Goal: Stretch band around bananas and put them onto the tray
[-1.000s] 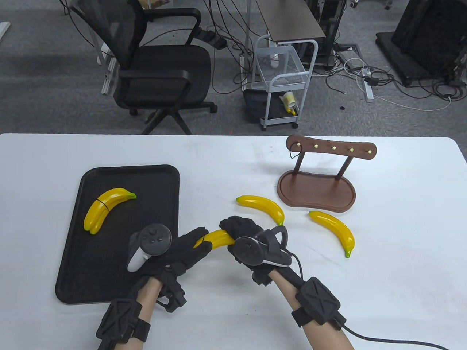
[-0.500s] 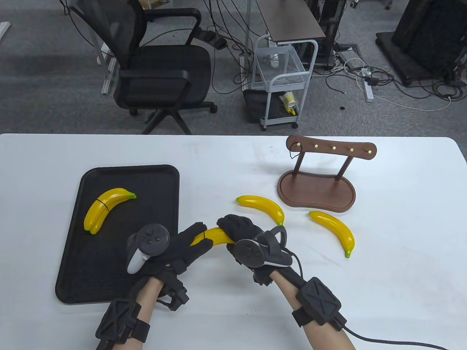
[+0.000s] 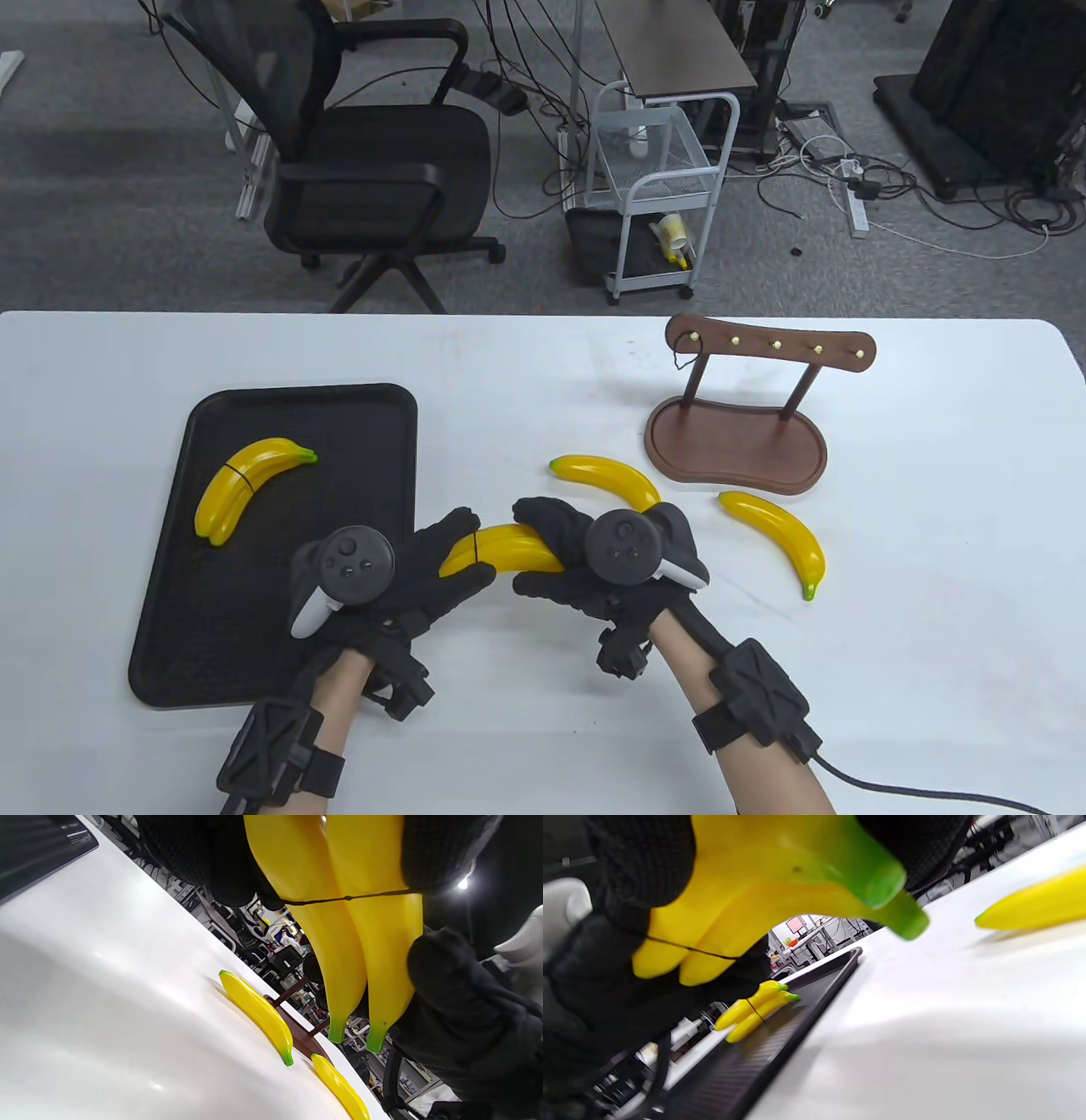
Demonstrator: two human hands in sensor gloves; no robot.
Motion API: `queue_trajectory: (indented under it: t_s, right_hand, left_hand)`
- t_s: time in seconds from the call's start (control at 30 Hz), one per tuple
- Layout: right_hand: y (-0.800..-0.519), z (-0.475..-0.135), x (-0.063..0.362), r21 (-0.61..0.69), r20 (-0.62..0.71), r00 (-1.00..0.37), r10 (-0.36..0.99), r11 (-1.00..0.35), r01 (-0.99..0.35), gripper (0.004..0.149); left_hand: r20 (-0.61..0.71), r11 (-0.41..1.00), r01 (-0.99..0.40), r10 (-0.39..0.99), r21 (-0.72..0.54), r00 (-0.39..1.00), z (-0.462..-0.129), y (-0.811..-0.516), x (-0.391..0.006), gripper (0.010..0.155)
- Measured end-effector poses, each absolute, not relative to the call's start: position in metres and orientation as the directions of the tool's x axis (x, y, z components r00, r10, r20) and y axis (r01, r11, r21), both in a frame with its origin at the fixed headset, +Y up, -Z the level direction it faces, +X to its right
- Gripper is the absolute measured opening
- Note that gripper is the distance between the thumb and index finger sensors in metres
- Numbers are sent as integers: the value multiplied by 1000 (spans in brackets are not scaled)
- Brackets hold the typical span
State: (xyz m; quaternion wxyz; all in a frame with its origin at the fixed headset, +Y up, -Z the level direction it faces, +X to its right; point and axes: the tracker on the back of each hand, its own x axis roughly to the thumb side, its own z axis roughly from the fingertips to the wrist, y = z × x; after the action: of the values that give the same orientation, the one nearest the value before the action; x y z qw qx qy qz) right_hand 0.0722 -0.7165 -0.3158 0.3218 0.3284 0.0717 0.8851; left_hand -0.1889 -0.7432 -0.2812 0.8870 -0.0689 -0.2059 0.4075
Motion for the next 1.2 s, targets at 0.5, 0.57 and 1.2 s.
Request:
queue_trajectory:
  t_s: [0.5,0.57,1.2]
  right_hand:
    - [-729,-324,82,480,419,-452,788,-615,-626,88]
    - [-729,-325,83,463,427,-456,781,-622,-632,87]
    - [-720,-315,71,344,546,-531,648,-751,-563,85]
  left_hand:
    - [350,679,-678,731,-283,586,-279,-738,-186,81]
    - [360,705,-652,706,-280,610,-278,-738,-184,81]
    - [399,784,-558,619,-271,676,-274,-739,-175,83]
